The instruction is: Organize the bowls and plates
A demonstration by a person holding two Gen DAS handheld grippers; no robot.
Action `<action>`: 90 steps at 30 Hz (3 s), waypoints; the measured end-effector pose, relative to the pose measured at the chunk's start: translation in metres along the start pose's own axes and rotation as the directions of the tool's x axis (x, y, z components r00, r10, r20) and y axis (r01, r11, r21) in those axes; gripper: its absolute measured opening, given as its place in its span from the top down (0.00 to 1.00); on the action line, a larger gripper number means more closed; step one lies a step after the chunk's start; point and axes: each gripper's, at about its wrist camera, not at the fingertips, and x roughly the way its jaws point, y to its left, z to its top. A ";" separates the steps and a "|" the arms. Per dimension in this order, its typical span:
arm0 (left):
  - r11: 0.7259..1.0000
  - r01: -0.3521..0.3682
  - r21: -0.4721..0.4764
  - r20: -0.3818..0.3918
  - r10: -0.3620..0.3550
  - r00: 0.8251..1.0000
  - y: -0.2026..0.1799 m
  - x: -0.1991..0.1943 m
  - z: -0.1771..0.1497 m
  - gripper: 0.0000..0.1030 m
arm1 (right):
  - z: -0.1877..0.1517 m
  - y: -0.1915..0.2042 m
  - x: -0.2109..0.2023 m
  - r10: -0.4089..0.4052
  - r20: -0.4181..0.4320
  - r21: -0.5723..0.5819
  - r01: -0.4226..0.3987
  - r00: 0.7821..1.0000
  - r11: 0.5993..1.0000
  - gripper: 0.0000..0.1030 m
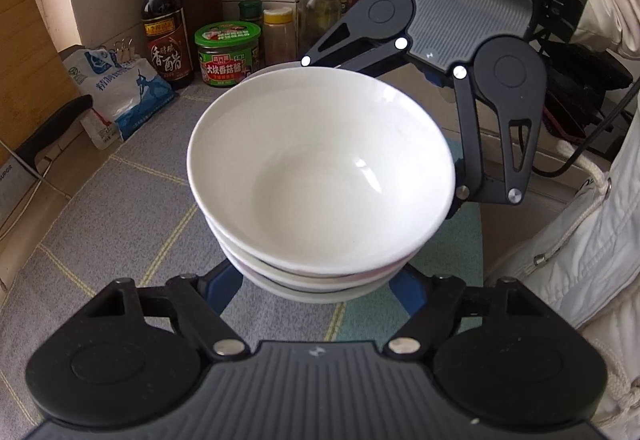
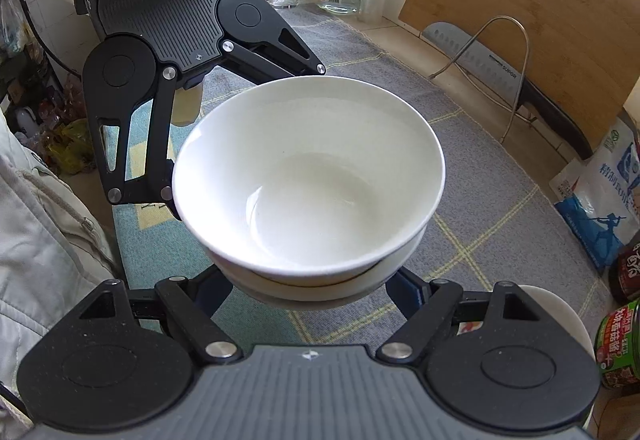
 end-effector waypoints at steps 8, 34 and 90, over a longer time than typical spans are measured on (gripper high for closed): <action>0.999 -0.003 0.054 0.030 0.002 1.000 -0.002 0.042 0.058 0.23 | -0.037 -0.044 -0.039 -0.070 0.005 0.001 0.070 0.998 0.998 0.16; 0.996 0.055 0.073 -0.009 -0.055 0.998 0.014 0.136 0.116 0.23 | -0.114 -0.123 -0.046 -0.099 -0.045 0.135 0.104 0.994 0.985 0.16; 0.786 -0.433 -0.442 0.074 0.513 0.855 -0.043 -0.020 0.074 0.03 | -0.063 0.053 -0.117 -0.757 -0.327 0.812 0.578 0.565 0.081 0.00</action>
